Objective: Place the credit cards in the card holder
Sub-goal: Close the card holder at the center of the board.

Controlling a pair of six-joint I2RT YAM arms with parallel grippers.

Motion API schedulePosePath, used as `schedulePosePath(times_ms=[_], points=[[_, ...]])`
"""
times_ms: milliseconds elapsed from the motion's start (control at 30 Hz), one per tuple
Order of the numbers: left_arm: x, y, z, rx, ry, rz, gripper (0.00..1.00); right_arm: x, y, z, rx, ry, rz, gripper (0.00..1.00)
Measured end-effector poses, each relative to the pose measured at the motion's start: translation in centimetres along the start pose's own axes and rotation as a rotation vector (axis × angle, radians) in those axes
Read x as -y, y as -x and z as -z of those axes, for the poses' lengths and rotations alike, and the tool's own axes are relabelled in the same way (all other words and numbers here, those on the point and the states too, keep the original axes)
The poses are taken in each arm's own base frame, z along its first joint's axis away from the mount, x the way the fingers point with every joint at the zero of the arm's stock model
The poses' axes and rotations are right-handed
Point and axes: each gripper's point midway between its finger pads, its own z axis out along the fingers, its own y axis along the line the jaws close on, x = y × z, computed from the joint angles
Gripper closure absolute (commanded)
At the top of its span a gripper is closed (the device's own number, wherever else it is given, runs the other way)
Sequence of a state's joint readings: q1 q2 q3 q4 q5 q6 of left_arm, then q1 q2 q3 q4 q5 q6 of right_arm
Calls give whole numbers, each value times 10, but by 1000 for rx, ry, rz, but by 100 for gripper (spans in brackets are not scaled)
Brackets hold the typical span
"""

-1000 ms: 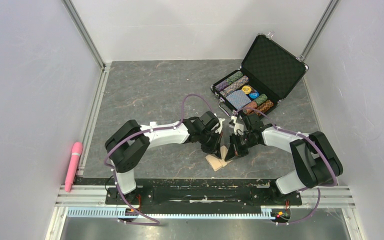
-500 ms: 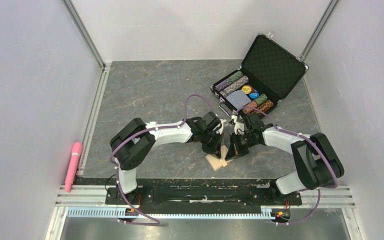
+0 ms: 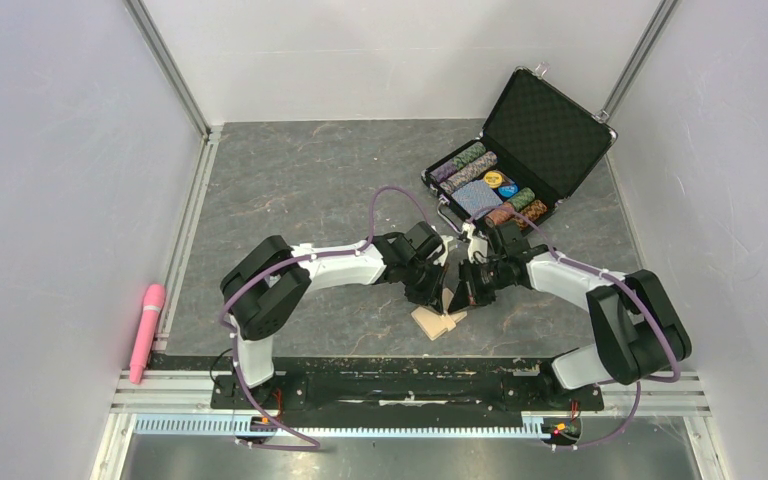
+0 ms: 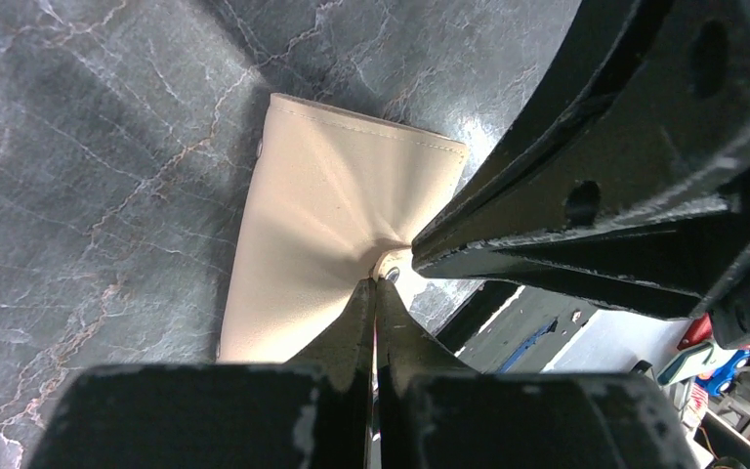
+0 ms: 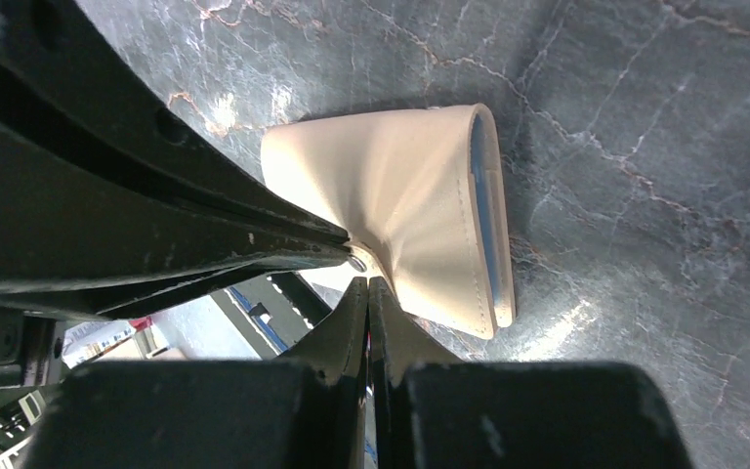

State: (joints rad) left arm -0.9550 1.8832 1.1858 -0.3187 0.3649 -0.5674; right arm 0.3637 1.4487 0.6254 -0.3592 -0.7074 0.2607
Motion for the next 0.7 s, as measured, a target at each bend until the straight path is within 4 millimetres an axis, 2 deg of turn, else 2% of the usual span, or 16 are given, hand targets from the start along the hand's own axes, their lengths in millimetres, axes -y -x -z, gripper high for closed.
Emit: schedulePosePath(times_ms=[700], points=[[-4,5,0,21,22,-30,98,-1,8,-3,14,9,9,100]])
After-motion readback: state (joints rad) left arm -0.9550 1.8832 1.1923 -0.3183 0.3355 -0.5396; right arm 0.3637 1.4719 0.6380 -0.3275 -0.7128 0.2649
